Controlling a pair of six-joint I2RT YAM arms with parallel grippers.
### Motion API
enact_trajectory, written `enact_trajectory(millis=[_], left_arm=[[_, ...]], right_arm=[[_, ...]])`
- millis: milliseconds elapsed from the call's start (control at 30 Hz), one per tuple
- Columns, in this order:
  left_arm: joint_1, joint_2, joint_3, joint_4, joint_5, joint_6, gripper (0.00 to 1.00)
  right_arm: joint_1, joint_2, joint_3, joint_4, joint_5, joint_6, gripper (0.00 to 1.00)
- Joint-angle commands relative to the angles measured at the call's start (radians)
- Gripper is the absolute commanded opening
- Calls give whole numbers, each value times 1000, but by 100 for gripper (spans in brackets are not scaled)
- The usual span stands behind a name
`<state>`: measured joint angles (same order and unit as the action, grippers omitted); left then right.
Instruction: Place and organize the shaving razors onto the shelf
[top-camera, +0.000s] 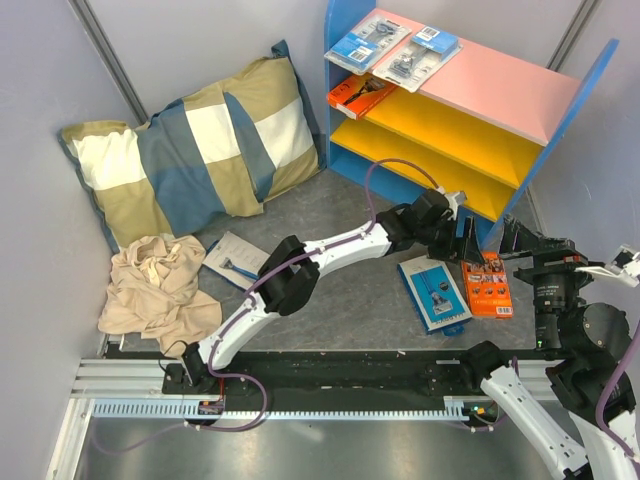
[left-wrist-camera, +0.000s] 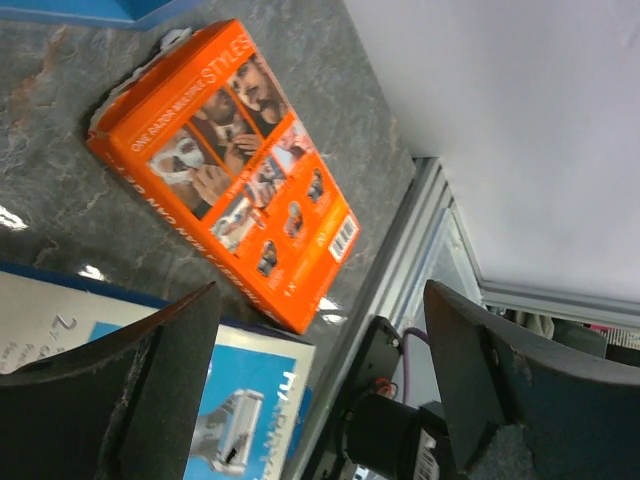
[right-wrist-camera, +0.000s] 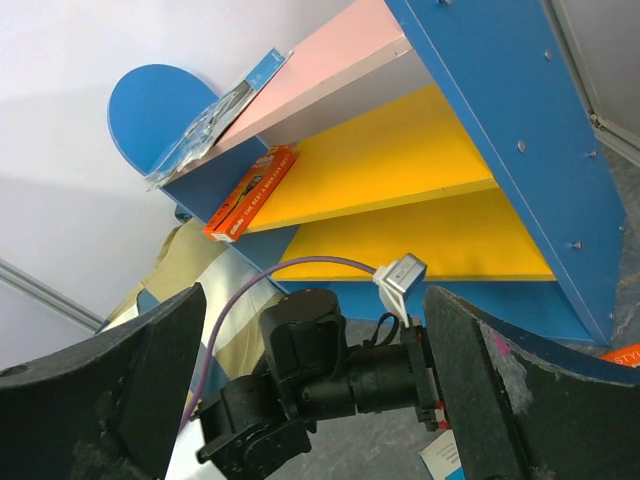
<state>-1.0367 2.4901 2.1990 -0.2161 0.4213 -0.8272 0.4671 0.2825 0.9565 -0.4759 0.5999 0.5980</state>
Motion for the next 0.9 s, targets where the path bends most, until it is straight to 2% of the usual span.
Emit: enact_trajectory(millis=[0,133,433,867], left_arm=[[-3,91,70,-31,-1,-30,88],[-5,153,123,-19,2,-58,88],[-5,194,125,-25,-19,-75,86],[-16,314,191,-138,-32,-109,75]], right_arm=[[-1,-2,28,-16,3,-10,98],[1,-8,30,-20,11,-18,98],[1,-16,22,-27,23,-18,98],[1,-19,13,-29,31,-14,98]])
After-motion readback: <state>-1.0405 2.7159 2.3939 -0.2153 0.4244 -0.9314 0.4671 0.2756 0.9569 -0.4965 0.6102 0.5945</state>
